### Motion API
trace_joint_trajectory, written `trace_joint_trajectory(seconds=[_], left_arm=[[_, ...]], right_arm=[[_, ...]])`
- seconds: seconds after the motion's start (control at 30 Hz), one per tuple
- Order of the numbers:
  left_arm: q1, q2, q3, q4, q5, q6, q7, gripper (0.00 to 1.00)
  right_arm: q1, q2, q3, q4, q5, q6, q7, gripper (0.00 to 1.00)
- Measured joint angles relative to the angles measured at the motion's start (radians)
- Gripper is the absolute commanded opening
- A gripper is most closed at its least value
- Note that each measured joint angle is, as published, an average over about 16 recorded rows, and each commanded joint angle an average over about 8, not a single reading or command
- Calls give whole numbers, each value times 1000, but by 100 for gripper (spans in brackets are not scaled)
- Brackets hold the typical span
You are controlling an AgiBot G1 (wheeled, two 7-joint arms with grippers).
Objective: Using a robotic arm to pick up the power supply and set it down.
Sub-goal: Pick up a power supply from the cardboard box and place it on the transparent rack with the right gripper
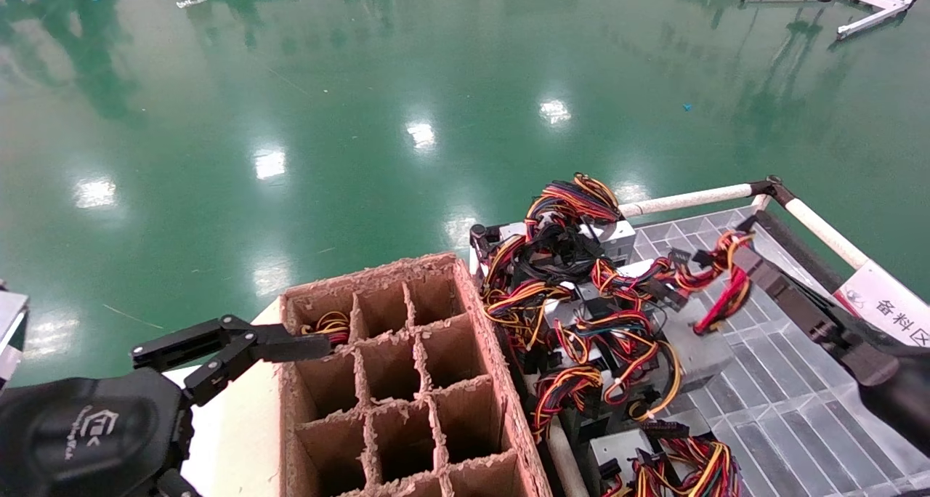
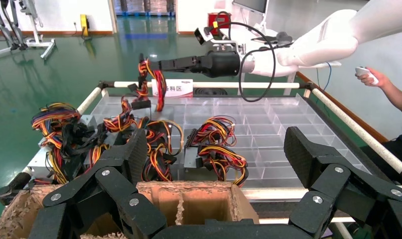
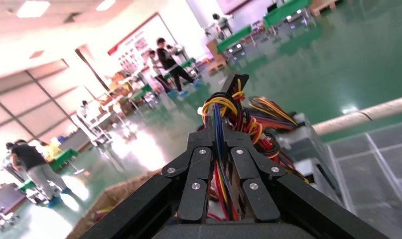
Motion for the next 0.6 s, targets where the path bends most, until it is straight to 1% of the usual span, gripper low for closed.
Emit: trace_joint_trajectory(seconds=[0.33, 0.6], left_arm=[[0, 0, 0, 0, 0, 0, 0, 100], [0, 0, 0, 0, 0, 0, 0, 100]], right_arm=[[-37, -30, 24, 16, 34, 6, 10, 0], [-99, -55, 59, 7, 84, 1, 16, 0]])
